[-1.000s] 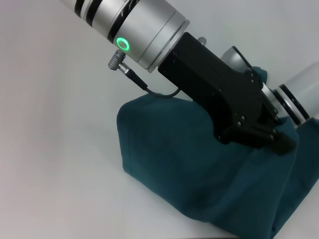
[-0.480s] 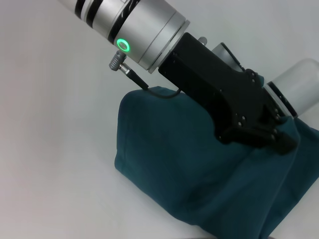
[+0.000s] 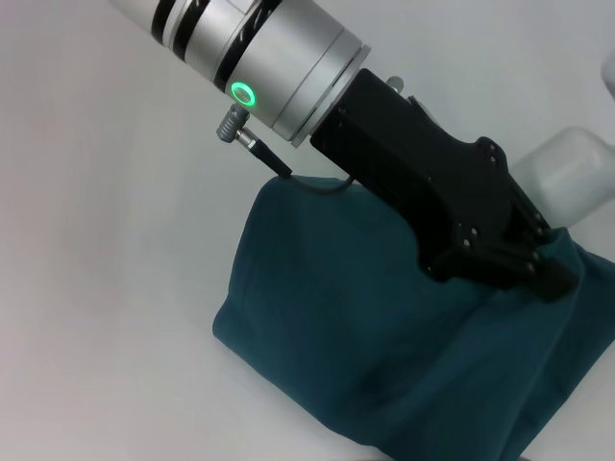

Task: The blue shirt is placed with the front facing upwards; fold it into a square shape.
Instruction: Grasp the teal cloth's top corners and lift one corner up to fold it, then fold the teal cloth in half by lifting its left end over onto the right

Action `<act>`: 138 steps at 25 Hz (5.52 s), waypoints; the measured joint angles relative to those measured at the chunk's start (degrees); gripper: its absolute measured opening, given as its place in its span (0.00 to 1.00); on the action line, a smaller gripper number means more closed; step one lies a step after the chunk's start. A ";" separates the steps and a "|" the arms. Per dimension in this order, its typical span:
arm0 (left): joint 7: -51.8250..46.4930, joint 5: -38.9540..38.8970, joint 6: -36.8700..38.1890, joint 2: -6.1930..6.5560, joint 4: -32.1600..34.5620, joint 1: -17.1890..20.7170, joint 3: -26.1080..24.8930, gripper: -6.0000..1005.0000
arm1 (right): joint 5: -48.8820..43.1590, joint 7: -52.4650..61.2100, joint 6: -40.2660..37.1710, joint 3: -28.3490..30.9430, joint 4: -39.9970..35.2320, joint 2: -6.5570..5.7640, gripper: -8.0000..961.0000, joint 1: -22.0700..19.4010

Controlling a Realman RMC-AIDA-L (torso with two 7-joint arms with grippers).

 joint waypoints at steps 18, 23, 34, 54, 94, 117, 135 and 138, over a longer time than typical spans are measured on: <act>1.08 -0.39 -1.04 0.00 0.39 0.20 0.51 0.05 | 0.90 7.38 -6.87 -0.31 -14.29 -1.76 0.03 -6.45; 1.75 -0.91 -3.50 -0.09 1.69 -0.39 3.04 0.05 | -0.13 8.79 -6.89 -0.50 -16.85 -1.89 0.03 -6.71; 3.17 -3.38 -9.31 -0.27 2.56 -1.45 9.11 0.05 | -2.71 12.14 -6.94 -0.40 -22.28 -2.73 0.03 -7.27; 7.62 -8.90 -20.83 -0.26 5.86 -6.06 18.02 0.05 | -2.05 12.04 -12.86 5.62 -25.22 -4.89 0.04 -8.01; 14.64 -26.37 -43.26 -0.26 5.96 -5.24 38.91 0.10 | -3.96 17.84 -11.83 9.80 -39.99 -10.43 0.04 -17.64; 14.32 -28.43 -54.53 -0.26 3.98 -2.57 42.91 0.30 | -4.05 18.14 -12.43 14.65 -44.00 -11.21 0.40 -18.02; 10.59 -24.82 -48.42 0.28 -0.29 5.82 35.66 0.87 | -3.96 20.09 -15.91 14.11 -43.99 -10.61 0.43 -16.96; 7.38 -21.08 -44.32 0.27 -2.10 9.41 29.61 0.86 | -4.98 20.95 -16.18 13.71 -43.68 -10.59 0.43 -16.99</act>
